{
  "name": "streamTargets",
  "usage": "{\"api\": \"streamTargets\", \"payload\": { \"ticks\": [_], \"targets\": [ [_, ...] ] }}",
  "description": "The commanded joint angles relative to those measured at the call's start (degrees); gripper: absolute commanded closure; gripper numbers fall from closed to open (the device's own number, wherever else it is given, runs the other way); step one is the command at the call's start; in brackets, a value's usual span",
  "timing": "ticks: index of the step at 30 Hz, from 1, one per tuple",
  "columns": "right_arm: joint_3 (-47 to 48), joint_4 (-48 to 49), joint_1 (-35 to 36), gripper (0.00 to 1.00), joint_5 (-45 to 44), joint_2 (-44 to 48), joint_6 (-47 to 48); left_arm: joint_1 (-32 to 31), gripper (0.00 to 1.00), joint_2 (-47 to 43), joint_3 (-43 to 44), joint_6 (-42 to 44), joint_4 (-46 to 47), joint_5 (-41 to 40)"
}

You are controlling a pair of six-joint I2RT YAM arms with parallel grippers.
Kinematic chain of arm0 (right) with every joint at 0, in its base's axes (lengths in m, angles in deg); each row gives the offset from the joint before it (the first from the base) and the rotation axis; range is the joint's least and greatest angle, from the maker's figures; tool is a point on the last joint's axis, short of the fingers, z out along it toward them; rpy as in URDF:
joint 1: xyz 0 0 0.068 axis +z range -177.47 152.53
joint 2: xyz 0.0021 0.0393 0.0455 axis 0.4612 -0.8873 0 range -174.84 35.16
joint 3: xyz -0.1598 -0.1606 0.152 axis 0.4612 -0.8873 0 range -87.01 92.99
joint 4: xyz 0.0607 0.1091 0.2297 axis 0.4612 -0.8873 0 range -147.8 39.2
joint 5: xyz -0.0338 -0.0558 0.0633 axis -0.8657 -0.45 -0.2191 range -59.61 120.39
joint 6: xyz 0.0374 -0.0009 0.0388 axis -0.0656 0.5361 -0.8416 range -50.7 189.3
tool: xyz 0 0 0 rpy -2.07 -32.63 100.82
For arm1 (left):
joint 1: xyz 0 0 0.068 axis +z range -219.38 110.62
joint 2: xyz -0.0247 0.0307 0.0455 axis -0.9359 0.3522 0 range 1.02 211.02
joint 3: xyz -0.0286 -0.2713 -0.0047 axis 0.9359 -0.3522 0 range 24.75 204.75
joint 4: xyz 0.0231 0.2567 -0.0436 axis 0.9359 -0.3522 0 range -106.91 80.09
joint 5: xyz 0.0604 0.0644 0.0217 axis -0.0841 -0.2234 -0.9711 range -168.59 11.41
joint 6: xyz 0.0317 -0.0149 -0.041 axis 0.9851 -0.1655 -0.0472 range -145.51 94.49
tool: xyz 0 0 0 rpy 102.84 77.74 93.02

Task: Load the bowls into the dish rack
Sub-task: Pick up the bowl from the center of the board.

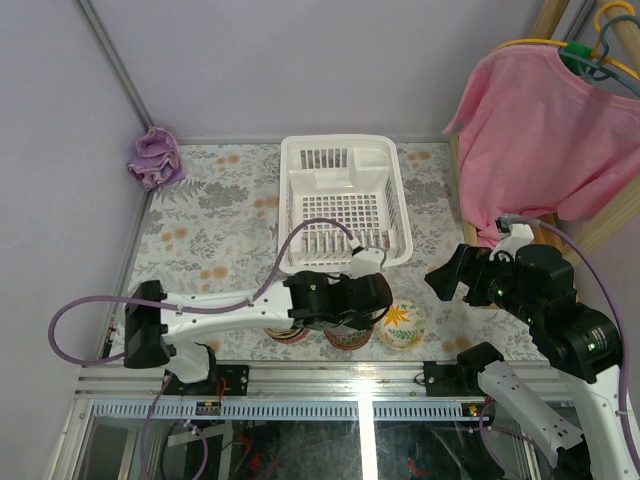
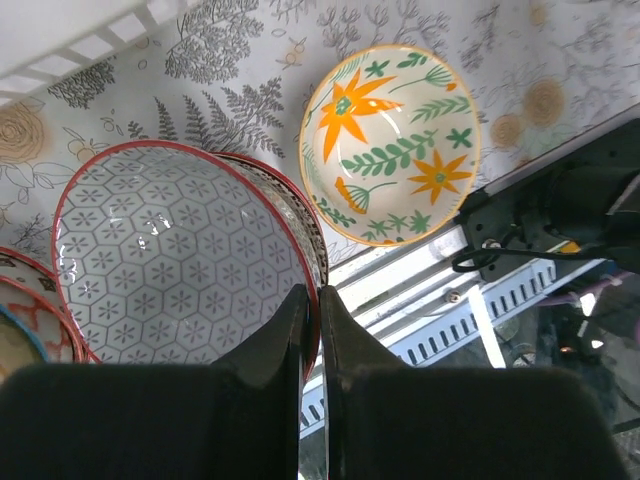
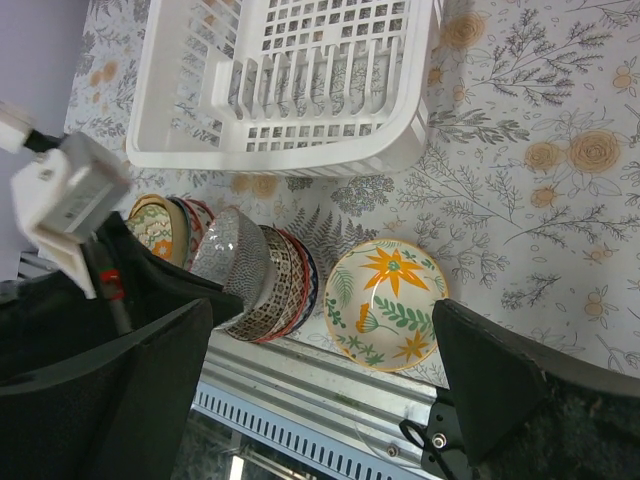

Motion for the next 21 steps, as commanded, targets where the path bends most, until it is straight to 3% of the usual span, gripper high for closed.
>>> {"api": "streamTargets", "payload": {
  "ticks": [1,9,21],
  "targets": [
    [1.5,1.0,0.0,0.01,1.9,-0.9,0.1,0.4,1.0,-6.3,3.6,0.4,0.5,-4.1],
    [10.2,-2.5,-0.1,0.0,2.0,-5.5,-0.2,3.4,1.0,-9.3,14.8,7.4,-0.3,-3.0],
    [15.3,-2.9,0.0,0.01,4.5,-15.6,1.2,31.7,1.0,-6.0,17.3,14.1,8.6,22.9]
  ]
}}
